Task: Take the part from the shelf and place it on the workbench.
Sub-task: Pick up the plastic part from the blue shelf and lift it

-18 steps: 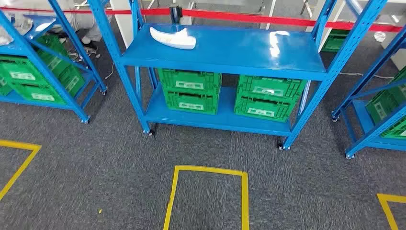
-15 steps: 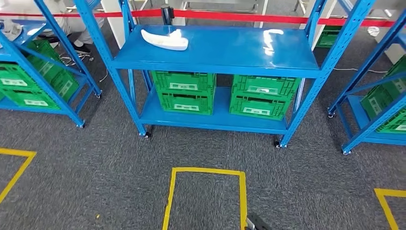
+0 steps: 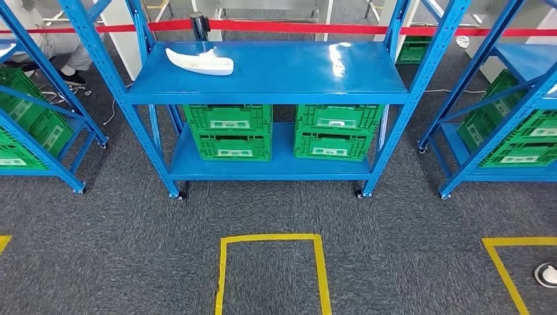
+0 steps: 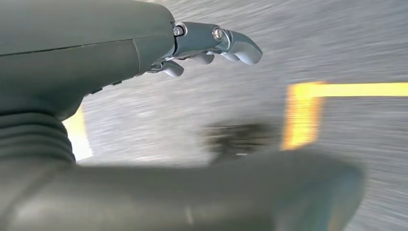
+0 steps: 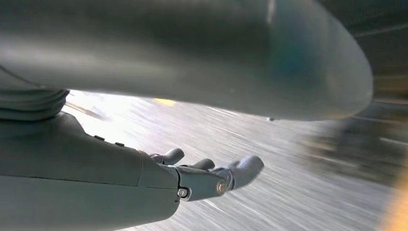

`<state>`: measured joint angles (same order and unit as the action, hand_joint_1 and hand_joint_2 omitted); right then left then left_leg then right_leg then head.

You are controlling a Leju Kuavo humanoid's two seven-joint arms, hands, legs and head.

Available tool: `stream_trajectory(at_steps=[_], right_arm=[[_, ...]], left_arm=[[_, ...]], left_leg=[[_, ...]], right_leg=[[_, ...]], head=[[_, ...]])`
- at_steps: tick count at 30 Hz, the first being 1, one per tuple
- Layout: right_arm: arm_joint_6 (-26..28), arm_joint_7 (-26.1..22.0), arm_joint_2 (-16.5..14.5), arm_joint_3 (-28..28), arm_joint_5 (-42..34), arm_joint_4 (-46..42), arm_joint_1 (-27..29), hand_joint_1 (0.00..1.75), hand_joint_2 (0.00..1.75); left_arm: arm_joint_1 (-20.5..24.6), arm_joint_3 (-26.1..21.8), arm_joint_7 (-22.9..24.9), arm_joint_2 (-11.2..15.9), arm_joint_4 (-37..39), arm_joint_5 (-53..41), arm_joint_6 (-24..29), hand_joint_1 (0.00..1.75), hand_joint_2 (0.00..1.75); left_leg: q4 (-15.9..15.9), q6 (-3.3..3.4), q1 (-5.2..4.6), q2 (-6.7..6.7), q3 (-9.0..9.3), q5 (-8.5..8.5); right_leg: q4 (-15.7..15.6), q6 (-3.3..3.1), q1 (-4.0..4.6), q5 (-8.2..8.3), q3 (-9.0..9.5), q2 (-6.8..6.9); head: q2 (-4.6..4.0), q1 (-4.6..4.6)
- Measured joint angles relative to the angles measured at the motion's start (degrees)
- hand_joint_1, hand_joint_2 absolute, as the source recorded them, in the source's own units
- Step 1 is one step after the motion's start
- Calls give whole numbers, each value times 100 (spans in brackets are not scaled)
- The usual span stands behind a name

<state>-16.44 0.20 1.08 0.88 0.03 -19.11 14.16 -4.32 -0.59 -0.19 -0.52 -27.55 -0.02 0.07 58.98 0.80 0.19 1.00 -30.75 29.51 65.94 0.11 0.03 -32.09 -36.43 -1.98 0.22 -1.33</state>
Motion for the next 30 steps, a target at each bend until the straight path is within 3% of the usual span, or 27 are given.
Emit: stream_trajectory(at_steps=[2,3,4,5,7,9,10,13,15,19,22,28,29,30], right_arm=[[0,0,3,-1,0,352,233,0,0],[0,1,5,-1,0,469,317,0,0],[0,0,9,-1,1,548,371,0,0],[0,0,14,-1,1,585,381,0,0],[0,-4,24,-1,1,515,247,0,0],[0,-19,27,-1,-1,283,-31,0,0],[0,-26,25,-2,-1,119,-196,0,0],[9,-32,9,-2,-3,-254,-529,0,0],[31,-19,7,-1,-3,-311,-605,0,0],[58,-7,8,-1,-1,-308,-580,0,175],[61,-7,6,11,16,-306,-543,0,175],[61,127,-31,333,252,-237,-709,0,175],[61,162,-38,404,302,-214,-738,0,175],[61,194,-44,476,354,-189,-764,0,131]], left_arm=[[252,-1,-1,9,-348,0,0,0,175],[331,-2,-1,15,-462,-1,0,0,175],[376,-2,-1,20,-537,-1,0,0,175],[378,-2,-1,21,-563,-1,0,0,175],[259,-2,-1,16,-476,0,0,0,175],[15,-2,9,16,-232,0,-1,0,175],[-134,-1,15,14,-61,0,-1,0,175],[-498,1,36,-1,336,0,-1,0,175],[-572,2,39,6,388,0,-1,0,175],[-540,2,27,25,401,0,0,0,175],[-494,1,35,24,422,-51,2,0,175],[-205,-117,198,23,594,-883,91,0,175],[-157,-155,237,23,627,-1052,104,0,131],[-111,-197,272,23,657,-1219,114,0,87]], left_leg=[[2,18,-6,-62,-18,2],[4,19,-7,-101,-24,7],[5,16,-7,-146,-30,14],[5,9,-6,-198,-29,25],[5,-26,-16,-328,-12,68],[8,-85,-36,-460,31,122],[1,-114,-45,-513,55,137],[-19,-35,-57,-570,142,125],[-45,-13,-61,-518,152,99],[-99,-104,-55,-480,136,97],[-111,-149,-49,-512,150,99],[-111,-163,-50,-515,150,91],[-110,-163,-50,-514,150,91],[-110,-162,-51,-514,150,91]], right_leg=[[726,40,-13,-353,-365,113],[941,54,-20,-406,-473,123],[948,63,-26,-349,-477,136],[731,67,-31,-202,-364,169],[-43,53,-28,135,69,333],[-547,6,-21,299,355,462],[-625,-22,-14,321,394,468],[-680,-37,-8,370,370,402],[-692,-49,-3,363,379,456],[-686,-100,-1,338,413,490],[-684,-107,2,335,411,452],[-686,-108,-4,342,415,449],[-687,-107,-7,343,416,449],[-688,-105,-9,345,416,449]], head=[[0,8],[0,9],[0,9],[0,10],[0,11],[0,2],[0,-3],[0,-12],[0,-12],[0,-9],[0,-10],[0,-9],[0,-9],[0,-9]])
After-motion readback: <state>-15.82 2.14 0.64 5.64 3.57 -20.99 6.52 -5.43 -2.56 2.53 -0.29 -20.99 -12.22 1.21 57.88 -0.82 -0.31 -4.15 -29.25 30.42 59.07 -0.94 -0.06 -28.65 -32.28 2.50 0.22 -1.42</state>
